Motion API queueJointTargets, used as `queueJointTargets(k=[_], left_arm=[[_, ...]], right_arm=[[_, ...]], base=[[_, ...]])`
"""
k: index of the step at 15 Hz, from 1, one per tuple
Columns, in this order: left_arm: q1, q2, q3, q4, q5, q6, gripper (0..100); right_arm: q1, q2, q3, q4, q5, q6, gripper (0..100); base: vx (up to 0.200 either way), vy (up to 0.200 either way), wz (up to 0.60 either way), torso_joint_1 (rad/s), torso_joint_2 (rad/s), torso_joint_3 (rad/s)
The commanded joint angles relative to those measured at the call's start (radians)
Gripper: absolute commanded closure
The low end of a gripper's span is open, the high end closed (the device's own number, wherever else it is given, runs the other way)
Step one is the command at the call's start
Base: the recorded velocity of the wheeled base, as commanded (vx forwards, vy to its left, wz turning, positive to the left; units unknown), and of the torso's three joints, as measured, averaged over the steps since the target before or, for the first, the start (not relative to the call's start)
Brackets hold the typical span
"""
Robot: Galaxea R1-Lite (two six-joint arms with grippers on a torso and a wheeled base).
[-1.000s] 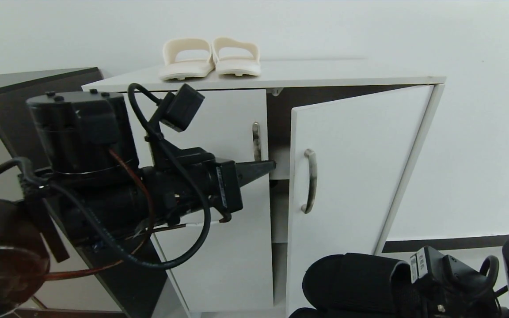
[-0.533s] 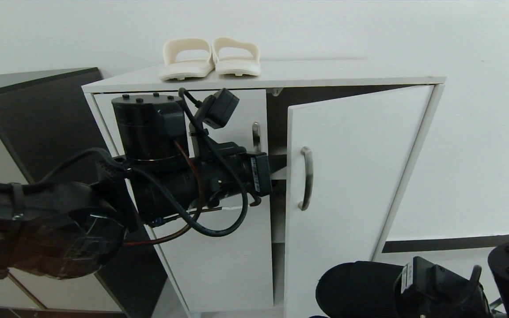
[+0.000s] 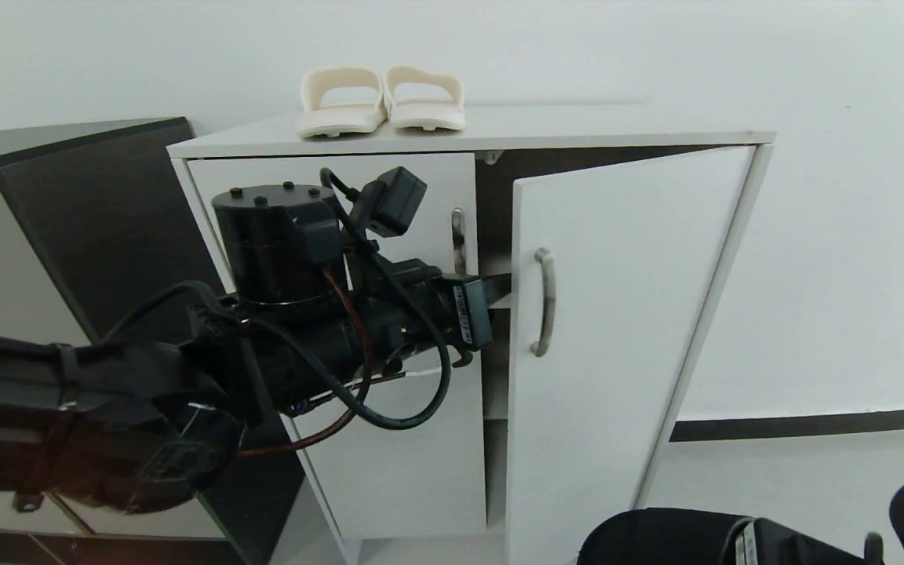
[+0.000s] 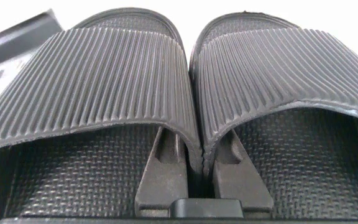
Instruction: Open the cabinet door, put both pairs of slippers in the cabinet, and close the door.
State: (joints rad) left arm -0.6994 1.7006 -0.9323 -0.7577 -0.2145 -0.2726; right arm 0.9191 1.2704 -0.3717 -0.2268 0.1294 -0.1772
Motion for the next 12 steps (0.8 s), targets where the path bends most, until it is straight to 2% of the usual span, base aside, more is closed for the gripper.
queueJointTargets(k=[1, 2, 3, 6, 7, 9, 10, 11, 12], left_arm=[[-0.101, -0.062, 0.072, -0.019, 0.01, 0.009, 100], [-0.149, -0.075, 0.093, -0.02, 0.01, 0.029, 100], [-0.166, -0.076, 0.096, -0.02, 0.01, 0.035, 100], [-0.166, -0.072, 0.089, -0.023, 0.012, 0.039, 100], [-0.106, -0.068, 0.09, -0.028, 0.01, 0.036, 100], [-0.055, -0.076, 0.113, -0.077, 0.015, 0.035, 100], [-0.035, -0.096, 0.125, -0.086, 0.041, 0.035, 100], [-0.026, -0.125, 0.133, -0.075, 0.133, 0.035, 100], [-0.023, -0.156, 0.138, -0.071, 0.26, 0.039, 100]], right_arm=[[0.027, -0.06, 0.03, -0.002, 0.026, -0.016, 100], [0.035, -0.08, 0.04, -0.002, 0.049, -0.028, 100], [0.037, -0.089, 0.046, -0.002, 0.056, -0.036, 100], [0.038, -0.103, 0.053, -0.002, 0.062, -0.057, 100], [0.038, -0.103, 0.046, -0.003, 0.062, -0.057, 100], [0.029, -0.037, -0.033, -0.008, 0.052, -0.011, 100], [0.017, 0.007, -0.085, -0.009, 0.01, 0.07, 100], [0.014, 0.07, -0.138, -0.022, -0.086, 0.18, 100], [0.014, 0.141, -0.171, -0.068, -0.203, 0.268, 100]], base=[[-0.2, 0.0, 0.0, -0.007, 0.0, 0.007], [-0.2, 0.0, 0.0, 0.002, 0.0, 0.017], [-0.2, 0.0, 0.0, 0.007, 0.0, 0.002], [-0.2, 0.0, 0.0, -0.007, 0.0, 0.009], [0.0, 0.0, 0.0, 0.0, 0.0, 0.0], [0.0, 0.0, 0.0, -0.001, 0.0, 0.025], [0.0, 0.0, 0.0, 0.0, 0.0, 0.0], [0.0, 0.0, 0.0, 0.0, 0.0, 0.0], [0.0, 0.0, 0.0, 0.0, 0.0, 0.0]])
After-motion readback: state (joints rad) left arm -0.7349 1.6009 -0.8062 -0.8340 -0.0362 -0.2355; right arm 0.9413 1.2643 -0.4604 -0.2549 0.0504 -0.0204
